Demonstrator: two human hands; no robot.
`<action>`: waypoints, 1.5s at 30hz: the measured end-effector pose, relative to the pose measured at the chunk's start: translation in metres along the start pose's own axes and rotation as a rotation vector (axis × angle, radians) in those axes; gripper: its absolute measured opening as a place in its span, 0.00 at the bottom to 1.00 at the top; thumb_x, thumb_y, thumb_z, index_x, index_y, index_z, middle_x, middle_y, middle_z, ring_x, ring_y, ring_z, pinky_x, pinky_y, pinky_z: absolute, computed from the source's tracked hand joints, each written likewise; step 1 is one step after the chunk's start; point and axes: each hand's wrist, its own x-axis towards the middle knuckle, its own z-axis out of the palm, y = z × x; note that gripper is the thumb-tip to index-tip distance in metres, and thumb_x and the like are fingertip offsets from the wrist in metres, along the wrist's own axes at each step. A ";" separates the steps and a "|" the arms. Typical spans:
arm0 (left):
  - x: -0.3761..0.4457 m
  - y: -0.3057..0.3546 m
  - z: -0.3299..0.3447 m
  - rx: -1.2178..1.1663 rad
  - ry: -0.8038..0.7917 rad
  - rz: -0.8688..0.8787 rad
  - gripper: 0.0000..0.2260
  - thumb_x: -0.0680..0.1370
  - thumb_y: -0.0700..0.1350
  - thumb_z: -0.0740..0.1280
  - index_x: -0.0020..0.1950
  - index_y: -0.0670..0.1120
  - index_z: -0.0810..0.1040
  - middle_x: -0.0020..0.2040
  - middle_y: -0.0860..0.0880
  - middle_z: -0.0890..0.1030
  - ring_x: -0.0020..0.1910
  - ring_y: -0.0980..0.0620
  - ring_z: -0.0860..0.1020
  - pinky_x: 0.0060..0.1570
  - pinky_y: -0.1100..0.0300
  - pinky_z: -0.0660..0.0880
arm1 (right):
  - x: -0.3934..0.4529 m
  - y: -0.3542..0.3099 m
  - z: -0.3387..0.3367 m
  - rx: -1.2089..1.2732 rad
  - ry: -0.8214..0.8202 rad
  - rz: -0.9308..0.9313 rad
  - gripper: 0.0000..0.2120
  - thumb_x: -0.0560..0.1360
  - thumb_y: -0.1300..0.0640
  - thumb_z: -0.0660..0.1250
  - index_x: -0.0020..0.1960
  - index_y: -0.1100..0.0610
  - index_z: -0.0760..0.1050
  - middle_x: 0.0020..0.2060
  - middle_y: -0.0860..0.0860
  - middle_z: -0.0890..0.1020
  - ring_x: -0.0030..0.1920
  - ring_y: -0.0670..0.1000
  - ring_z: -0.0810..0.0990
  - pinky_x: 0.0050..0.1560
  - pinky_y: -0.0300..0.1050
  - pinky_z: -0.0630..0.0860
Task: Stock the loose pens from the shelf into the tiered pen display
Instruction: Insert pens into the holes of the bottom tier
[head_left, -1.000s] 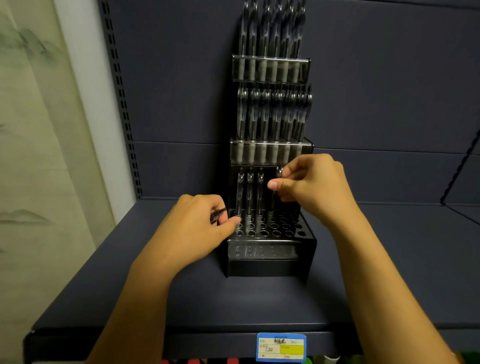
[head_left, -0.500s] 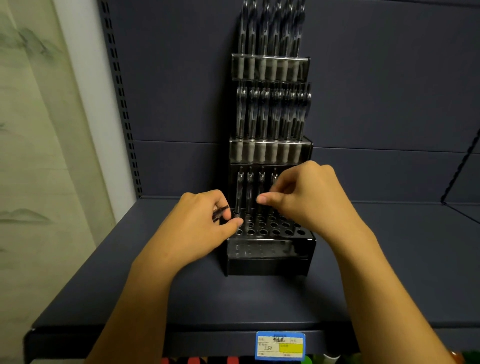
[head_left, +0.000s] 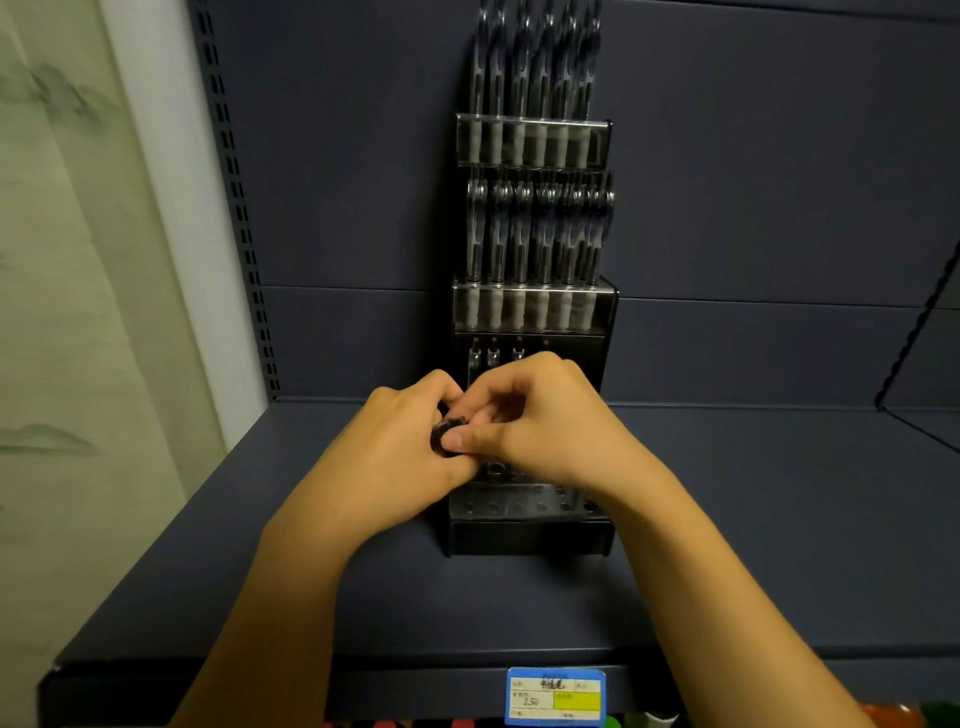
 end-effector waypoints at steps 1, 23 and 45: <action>0.000 0.000 0.000 0.000 0.002 0.001 0.10 0.73 0.49 0.74 0.49 0.55 0.74 0.33 0.53 0.80 0.33 0.55 0.78 0.32 0.60 0.75 | 0.001 0.001 -0.001 0.030 0.014 0.001 0.04 0.70 0.57 0.81 0.43 0.51 0.87 0.35 0.49 0.86 0.39 0.44 0.85 0.45 0.39 0.83; 0.003 -0.010 0.001 0.041 0.043 -0.065 0.08 0.76 0.52 0.74 0.43 0.51 0.78 0.27 0.50 0.78 0.30 0.60 0.76 0.33 0.67 0.70 | 0.005 0.015 -0.049 0.804 0.307 -0.170 0.08 0.69 0.61 0.73 0.47 0.62 0.83 0.38 0.54 0.86 0.39 0.50 0.86 0.44 0.44 0.83; 0.006 -0.008 0.002 0.100 0.046 -0.064 0.08 0.78 0.53 0.71 0.41 0.53 0.78 0.27 0.51 0.79 0.34 0.61 0.77 0.42 0.49 0.80 | 0.015 0.041 -0.062 0.232 0.596 -0.017 0.10 0.71 0.56 0.79 0.50 0.59 0.85 0.38 0.52 0.87 0.37 0.49 0.87 0.47 0.47 0.85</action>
